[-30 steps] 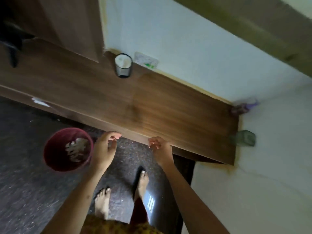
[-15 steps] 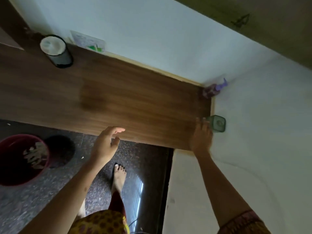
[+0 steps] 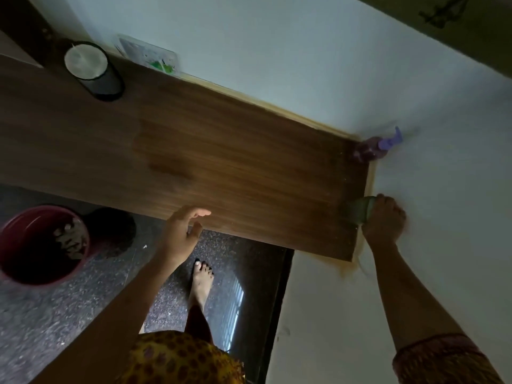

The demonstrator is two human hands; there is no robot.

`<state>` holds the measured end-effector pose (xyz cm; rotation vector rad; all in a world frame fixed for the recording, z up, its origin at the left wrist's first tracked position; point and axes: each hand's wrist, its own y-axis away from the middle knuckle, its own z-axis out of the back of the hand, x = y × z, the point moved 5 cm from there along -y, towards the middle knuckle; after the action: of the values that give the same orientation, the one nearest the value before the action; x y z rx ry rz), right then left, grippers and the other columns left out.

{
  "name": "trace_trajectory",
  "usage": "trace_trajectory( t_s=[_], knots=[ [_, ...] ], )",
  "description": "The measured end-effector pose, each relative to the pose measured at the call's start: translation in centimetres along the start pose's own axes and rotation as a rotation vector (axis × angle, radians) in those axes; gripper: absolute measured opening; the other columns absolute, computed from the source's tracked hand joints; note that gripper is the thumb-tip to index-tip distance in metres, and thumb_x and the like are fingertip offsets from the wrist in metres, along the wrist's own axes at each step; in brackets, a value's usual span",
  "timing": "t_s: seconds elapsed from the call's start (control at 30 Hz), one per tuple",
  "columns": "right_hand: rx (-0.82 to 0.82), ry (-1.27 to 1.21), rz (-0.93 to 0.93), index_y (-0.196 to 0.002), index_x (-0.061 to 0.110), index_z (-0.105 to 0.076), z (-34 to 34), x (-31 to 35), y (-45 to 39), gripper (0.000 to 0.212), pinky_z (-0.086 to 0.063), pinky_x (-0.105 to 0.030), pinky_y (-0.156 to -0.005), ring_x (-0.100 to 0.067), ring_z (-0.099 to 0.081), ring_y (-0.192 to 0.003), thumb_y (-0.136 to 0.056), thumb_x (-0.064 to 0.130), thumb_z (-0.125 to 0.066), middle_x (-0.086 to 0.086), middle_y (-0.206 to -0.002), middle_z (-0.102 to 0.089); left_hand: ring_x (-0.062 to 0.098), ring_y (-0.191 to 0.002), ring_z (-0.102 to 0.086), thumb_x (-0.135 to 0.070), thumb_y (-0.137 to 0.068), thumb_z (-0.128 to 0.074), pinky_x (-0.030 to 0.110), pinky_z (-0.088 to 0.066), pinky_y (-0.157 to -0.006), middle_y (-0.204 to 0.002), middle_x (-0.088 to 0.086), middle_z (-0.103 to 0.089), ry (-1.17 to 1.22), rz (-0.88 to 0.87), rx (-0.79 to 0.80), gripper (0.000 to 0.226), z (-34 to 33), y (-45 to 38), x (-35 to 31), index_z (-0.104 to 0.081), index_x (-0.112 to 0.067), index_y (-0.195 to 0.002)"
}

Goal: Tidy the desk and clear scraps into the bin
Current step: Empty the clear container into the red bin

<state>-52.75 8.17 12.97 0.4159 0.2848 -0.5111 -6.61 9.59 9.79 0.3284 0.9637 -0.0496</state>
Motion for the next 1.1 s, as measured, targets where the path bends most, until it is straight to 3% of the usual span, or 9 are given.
trace_trajectory(
  t_s=[0.17,0.3,0.5,0.6,0.7,0.8,0.87,1.0,1.1],
  knots=[
    [-0.038,-0.273,-0.027,-0.122,0.012,-0.047,2.9,2.9,2.6,0.052,-0.049,-0.048,-0.082,-0.043,-0.059,-0.095,-0.078,0.023,-0.073,-0.019,-0.122,-0.043,0.013,-0.103,-0.060,0.011,-0.085,-0.057,0.002,-0.038,-0.088,-0.112,-0.003,-0.065,0.078,0.103,-0.052,0.036,2.0,0.9,1.8,-0.065,-0.012,-0.113],
    [-0.054,-0.470,0.137,-0.139,0.027,-0.037,3.4,8.6,6.1,0.083,-0.047,-0.039,-0.084,-0.037,-0.056,-0.100,-0.069,0.009,-0.078,-0.013,-0.136,-0.032,0.010,-0.102,-0.063,0.005,-0.089,-0.053,0.027,-0.050,-0.089,-0.110,-0.007,-0.068,0.151,0.196,-0.123,0.039,4.7,2.3,4.6,-0.062,-0.026,-0.111],
    [0.013,-0.601,0.284,-0.140,0.021,-0.040,5.9,23.3,14.7,0.079,-0.026,-0.010,-0.079,-0.026,-0.053,-0.108,-0.070,0.013,-0.076,-0.009,-0.132,-0.046,0.011,-0.100,-0.065,-0.003,-0.092,-0.052,0.033,-0.052,-0.090,-0.104,-0.016,-0.067,0.266,0.313,-0.177,0.037,10.3,5.2,9.9,-0.060,-0.037,-0.105],
    [0.118,-0.805,0.296,-0.143,0.024,-0.040,9.0,31.1,21.2,0.084,-0.031,-0.010,-0.077,-0.016,-0.050,-0.100,-0.070,0.006,-0.079,0.000,-0.123,-0.043,0.009,-0.101,-0.065,-0.011,-0.092,-0.054,0.031,-0.051,-0.091,-0.107,-0.017,-0.068,0.357,0.325,-0.206,0.037,13.8,6.8,12.3,-0.058,-0.045,-0.105],
    [0.192,-0.863,0.533,-0.145,0.030,-0.036,10.5,39.6,27.9,0.089,-0.032,-0.003,-0.066,-0.006,-0.046,-0.098,-0.071,0.014,-0.082,0.003,-0.127,-0.042,0.008,-0.102,-0.065,-0.026,-0.091,-0.052,0.023,-0.050,-0.090,-0.111,-0.014,-0.068,0.463,0.297,-0.245,0.026,17.5,8.4,14.2,-0.059,-0.040,-0.112],
    [0.248,-0.823,0.695,-0.145,0.036,-0.034,9.5,47.1,32.6,0.083,-0.047,-0.009,-0.072,-0.005,-0.052,-0.096,-0.078,0.011,-0.076,0.002,-0.140,-0.035,0.013,-0.100,-0.068,-0.036,-0.092,-0.052,0.023,-0.053,-0.084,-0.113,-0.007,-0.069,0.564,0.317,-0.328,0.025,20.7,10.1,17.4,-0.060,-0.032,-0.115],
    [0.303,-0.831,0.745,-0.145,0.039,-0.032,8.2,51.4,34.9,0.086,-0.048,-0.012,-0.082,-0.005,-0.052,-0.098,-0.079,0.001,-0.071,0.001,-0.147,-0.027,0.015,-0.098,-0.069,-0.029,-0.097,-0.052,0.025,-0.056,-0.078,-0.112,-0.004,-0.070,0.675,0.423,-0.378,0.024,22.0,11.2,20.9,-0.061,-0.023,-0.118],
    [0.435,-0.816,0.863,-0.143,0.038,-0.035,3.1,59.4,37.0,0.087,-0.056,-0.029,-0.085,-0.021,-0.060,-0.104,-0.076,-0.006,-0.067,-0.006,-0.145,-0.027,0.026,-0.101,-0.069,-0.024,-0.099,-0.050,0.039,-0.059,-0.080,-0.117,0.008,-0.068,0.744,0.594,-0.425,0.028,23.2,13.3,29.5,-0.061,-0.014,-0.123],
    [0.520,-0.784,0.976,-0.144,0.039,-0.035,-2.3,64.9,37.7,0.092,-0.056,-0.034,-0.085,-0.018,-0.059,-0.106,-0.073,-0.014,-0.062,-0.004,-0.138,-0.030,0.025,-0.099,-0.069,-0.025,-0.100,-0.047,0.031,-0.059,-0.072,-0.113,0.010,-0.069,0.794,0.701,-0.479,0.028,22.5,13.9,35.7,-0.061,-0.015,-0.122]
  ],
)
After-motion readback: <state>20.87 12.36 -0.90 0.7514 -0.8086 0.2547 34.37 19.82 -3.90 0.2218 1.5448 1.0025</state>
